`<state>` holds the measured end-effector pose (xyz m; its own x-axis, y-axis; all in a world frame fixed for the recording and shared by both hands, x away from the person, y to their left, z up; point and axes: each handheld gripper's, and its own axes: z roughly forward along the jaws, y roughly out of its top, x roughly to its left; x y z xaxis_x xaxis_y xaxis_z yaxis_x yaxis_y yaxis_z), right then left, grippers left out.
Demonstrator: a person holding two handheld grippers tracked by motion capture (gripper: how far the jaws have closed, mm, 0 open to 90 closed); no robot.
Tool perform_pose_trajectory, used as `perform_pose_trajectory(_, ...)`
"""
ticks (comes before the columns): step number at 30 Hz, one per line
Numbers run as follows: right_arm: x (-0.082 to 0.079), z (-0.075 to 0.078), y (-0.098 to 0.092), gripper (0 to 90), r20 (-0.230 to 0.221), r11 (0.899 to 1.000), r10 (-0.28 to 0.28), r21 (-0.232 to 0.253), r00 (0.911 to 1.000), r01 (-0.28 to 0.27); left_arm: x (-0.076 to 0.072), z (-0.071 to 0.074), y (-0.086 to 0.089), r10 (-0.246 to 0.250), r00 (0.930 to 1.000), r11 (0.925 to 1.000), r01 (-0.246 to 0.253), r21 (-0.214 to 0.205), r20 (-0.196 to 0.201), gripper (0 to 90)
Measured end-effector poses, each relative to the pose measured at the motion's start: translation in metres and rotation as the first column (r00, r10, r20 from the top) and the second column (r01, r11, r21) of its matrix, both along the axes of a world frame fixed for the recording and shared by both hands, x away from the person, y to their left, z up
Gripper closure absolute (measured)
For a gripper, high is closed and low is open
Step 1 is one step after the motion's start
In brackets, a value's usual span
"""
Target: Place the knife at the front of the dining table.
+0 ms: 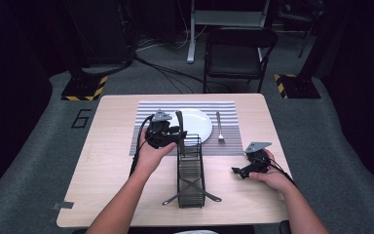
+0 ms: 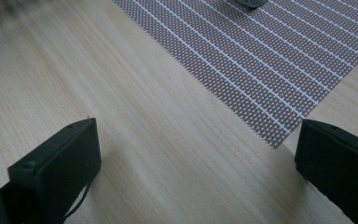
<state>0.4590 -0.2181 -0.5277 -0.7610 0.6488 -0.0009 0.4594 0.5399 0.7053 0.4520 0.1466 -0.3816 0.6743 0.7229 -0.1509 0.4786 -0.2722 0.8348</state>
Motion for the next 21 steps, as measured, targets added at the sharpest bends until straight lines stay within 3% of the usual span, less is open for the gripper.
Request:
perform_pose_trajectory(8, 0.0, 0.0, 0.0, 0.0, 0.001, 1.0, 0.001, 0.0, 1.0, -0.001, 0.005, -0.005, -0.008, -0.005, 0.9999, 0.9999, 0.005, 0.013, 0.015, 68.7)
perform_pose_trajectory(21, 0.0, 0.0, 0.0, 0.0, 0.001, 1.0, 0.001, 0.0, 1.0, -0.001, 0.005, -0.013, -0.004, 0.003, 0.9994, 0.9999, -0.004, 0.016, 0.033, 80.1)
